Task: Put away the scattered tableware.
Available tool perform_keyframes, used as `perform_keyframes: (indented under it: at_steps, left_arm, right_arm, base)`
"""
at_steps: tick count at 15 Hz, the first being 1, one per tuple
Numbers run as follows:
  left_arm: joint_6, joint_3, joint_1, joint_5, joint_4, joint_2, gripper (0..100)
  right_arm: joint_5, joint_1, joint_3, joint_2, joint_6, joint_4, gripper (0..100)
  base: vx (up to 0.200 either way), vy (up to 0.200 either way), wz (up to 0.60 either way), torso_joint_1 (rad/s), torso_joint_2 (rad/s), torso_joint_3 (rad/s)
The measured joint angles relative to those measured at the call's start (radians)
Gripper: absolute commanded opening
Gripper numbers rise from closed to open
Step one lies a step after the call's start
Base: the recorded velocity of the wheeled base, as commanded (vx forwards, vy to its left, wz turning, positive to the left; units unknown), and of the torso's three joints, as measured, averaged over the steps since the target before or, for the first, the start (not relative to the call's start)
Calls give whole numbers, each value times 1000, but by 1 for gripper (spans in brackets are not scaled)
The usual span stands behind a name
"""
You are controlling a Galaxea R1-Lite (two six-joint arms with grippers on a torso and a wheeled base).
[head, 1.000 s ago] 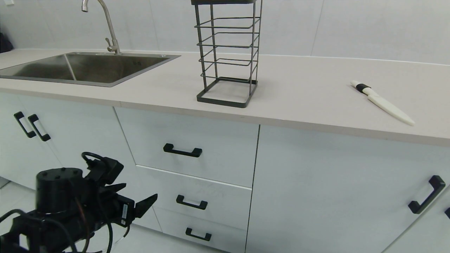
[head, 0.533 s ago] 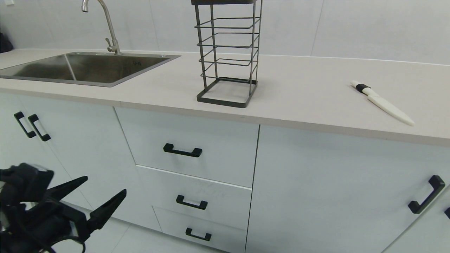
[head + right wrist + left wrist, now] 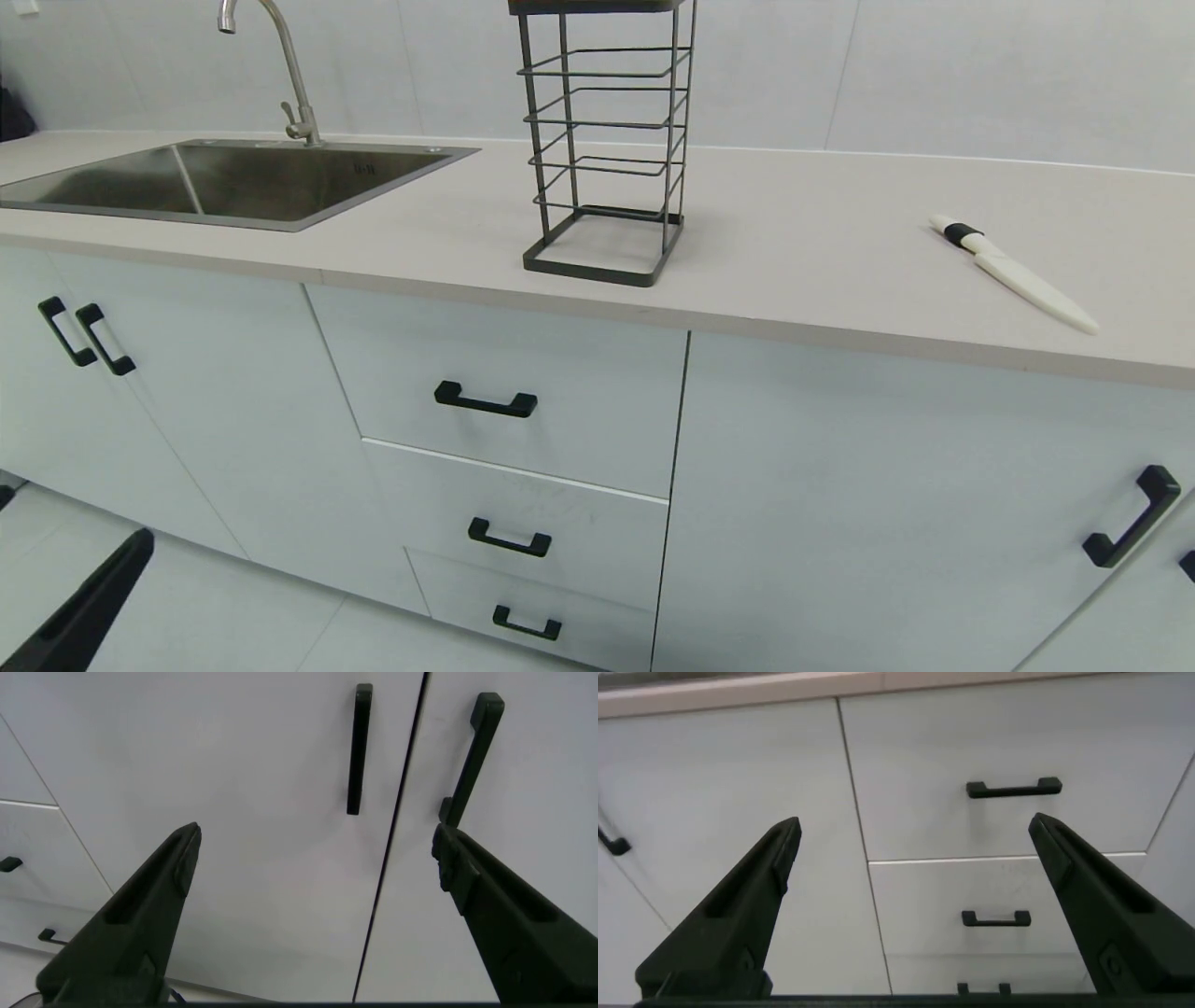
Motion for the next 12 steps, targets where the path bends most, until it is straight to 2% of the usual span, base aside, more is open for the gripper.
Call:
perform_keyframes:
  at_steps: [4,7,12]
  left_arm:
    - [-4,11,13,-9,25,-107,100]
    - [-25,13,30,-42,94,-178,100]
    - [-33,10,50,-66,342,-404,100]
  right_arm:
    - [0,1,0,0,0,0,100]
    - [0,1,0,0,-1,0,100]
    - [0,1,0,0,0,0,100]
  base:
    - [0,0,0,0,0,0]
    - [0,0,0,0,0,0]
    - [0,0,0,0,0,0]
